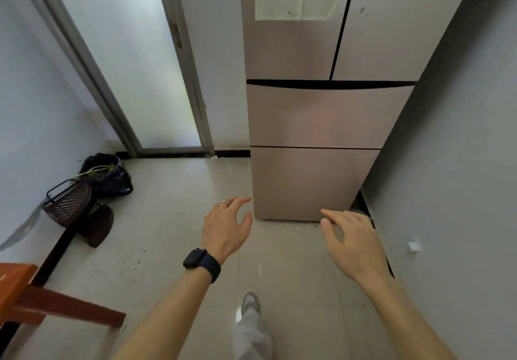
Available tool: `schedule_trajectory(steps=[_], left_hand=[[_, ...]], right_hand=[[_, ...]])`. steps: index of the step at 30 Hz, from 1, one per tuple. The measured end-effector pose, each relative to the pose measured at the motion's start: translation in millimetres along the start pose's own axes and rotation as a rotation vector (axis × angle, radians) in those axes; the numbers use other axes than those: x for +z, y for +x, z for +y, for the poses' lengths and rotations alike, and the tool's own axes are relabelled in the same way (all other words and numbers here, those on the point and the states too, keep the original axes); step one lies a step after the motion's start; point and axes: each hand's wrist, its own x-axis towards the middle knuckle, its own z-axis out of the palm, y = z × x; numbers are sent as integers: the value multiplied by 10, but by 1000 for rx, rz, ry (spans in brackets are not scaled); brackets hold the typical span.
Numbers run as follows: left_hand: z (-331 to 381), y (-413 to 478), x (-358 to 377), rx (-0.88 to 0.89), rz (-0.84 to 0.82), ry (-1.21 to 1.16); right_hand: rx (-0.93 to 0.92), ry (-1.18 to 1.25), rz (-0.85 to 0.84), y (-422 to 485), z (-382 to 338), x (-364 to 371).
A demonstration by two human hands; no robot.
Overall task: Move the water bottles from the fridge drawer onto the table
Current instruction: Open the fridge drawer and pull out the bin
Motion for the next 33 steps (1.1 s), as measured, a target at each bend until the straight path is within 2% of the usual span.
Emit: schedule_trajectory(steps=[7,12,17,23,29,33], left_hand=[[-78,1759,106,23,-61,-52],[-6,3003,7,15,-98,-221],[118,3953,-180,-47,-40,-454],[317,4708,-356,-197,35,-757],[450,5060,-198,-208,32,-838],[489,5078,-9,-334,105,-899]], right_hand=[[74,-14,-36,1431,-25,410],[83,-28,-4,2502,-192,480],[64,-26,94,3490,-410,395],[20,13,261,4476,-670,314],[-14,-121,287,5200,-585,532],[-10,-208,309,5400,-404,785]])
